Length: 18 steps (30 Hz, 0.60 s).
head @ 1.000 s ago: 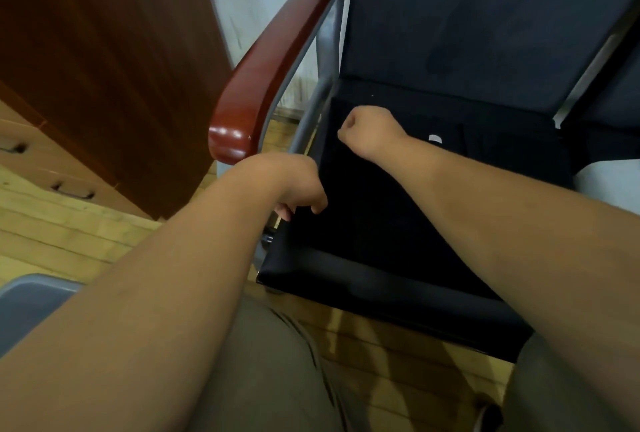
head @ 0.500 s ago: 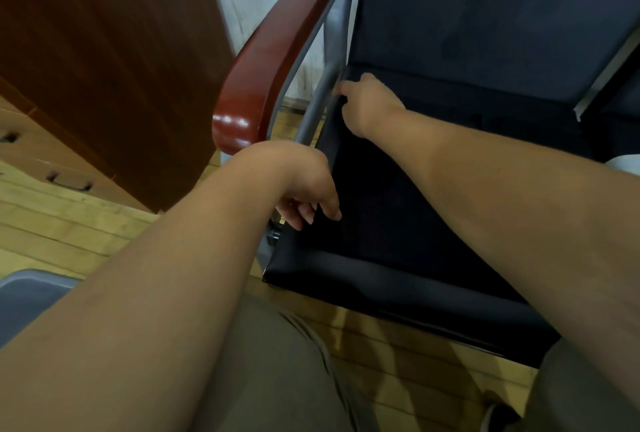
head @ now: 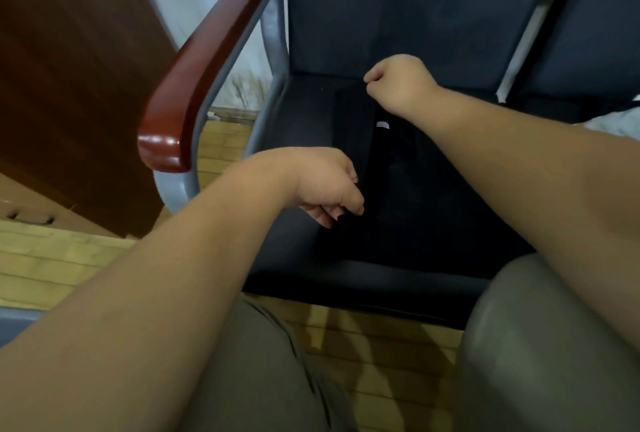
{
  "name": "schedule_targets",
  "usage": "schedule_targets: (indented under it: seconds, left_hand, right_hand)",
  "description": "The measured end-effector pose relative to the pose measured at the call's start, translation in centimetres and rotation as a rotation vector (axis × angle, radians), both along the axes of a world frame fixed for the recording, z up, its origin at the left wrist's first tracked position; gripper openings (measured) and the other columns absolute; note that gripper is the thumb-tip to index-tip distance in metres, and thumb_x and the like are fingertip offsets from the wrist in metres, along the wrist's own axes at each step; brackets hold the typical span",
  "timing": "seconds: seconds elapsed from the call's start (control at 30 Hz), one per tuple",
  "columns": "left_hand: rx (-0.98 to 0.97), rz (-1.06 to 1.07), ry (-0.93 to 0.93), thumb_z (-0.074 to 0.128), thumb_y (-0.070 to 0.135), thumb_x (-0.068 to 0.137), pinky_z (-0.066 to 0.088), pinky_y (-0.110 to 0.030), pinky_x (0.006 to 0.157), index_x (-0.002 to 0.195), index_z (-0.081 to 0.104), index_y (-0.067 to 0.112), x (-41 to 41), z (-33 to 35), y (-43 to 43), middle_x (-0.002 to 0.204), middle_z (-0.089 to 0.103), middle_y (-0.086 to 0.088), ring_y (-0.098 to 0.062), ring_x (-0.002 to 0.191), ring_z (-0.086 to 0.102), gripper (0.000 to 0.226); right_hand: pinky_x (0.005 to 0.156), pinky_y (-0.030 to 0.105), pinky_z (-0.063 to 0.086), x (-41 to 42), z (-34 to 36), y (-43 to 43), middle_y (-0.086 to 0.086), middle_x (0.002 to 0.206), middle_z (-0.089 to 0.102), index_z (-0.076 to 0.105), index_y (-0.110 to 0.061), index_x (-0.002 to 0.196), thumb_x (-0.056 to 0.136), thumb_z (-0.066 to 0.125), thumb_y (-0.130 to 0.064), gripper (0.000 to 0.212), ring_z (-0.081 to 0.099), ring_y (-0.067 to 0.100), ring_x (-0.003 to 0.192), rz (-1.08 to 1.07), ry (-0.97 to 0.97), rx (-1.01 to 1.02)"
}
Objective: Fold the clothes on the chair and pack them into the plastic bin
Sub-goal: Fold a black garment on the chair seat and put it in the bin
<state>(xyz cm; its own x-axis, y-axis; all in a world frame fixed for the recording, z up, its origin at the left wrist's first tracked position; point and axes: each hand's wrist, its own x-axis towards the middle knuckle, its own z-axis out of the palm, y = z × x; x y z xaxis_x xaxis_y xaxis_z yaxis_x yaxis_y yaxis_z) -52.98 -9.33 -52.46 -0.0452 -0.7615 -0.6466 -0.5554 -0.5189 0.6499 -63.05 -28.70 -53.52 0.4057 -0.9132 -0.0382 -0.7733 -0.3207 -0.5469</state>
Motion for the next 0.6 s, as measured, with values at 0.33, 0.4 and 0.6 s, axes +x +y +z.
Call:
schedule_targets:
  seconds: [0.33, 0.4, 0.6]
  left_hand:
    - [0.111, -0.139, -0.052, 0.077, 0.021, 0.097, 0.064, -0.034, 0.076, 0.105, 0.066, 0.013, -5.9, -2.0, -2.1, 0.092, 0.068, -0.002, -0.015, 0.079, 0.072, 0.015]
    - [0.121, -0.170, -0.060, 0.075, 0.028, 0.098, 0.063, -0.033, 0.078, 0.107, 0.067, 0.013, -6.2, -2.0, -2.4, 0.100, 0.070, -0.002, -0.016, 0.089, 0.076, 0.019]
    - [0.080, -0.253, -0.214, 0.071, 0.026, 0.101, 0.062, -0.030, 0.079, 0.121, 0.066, 0.013, -6.8, -0.9, -3.2, 0.101, 0.075, -0.001, -0.014, 0.096, 0.075, 0.024]
  right_hand:
    - [0.112, 0.027, 0.044, -5.5, -2.7, -1.3, -0.002, 0.149, 0.059, 0.064, -0.024, 0.145, 0.102, 0.059, -0.019, 0.044, 0.056, 0.018, 0.135, 0.074, 0.050, 0.165]
    - [0.111, 0.027, 0.043, -6.0, -2.7, -1.5, -0.001, 0.150, 0.058, 0.062, -0.022, 0.146, 0.103, 0.055, -0.017, 0.044, 0.055, 0.020, 0.136, 0.060, 0.044, 0.162]
    - [0.101, 0.024, 0.044, -8.3, -1.3, -1.6, 0.000, 0.142, 0.062, 0.071, -0.020, 0.134, 0.103, 0.045, -0.008, 0.042, 0.057, 0.021, 0.132, -0.004, -0.023, 0.153]
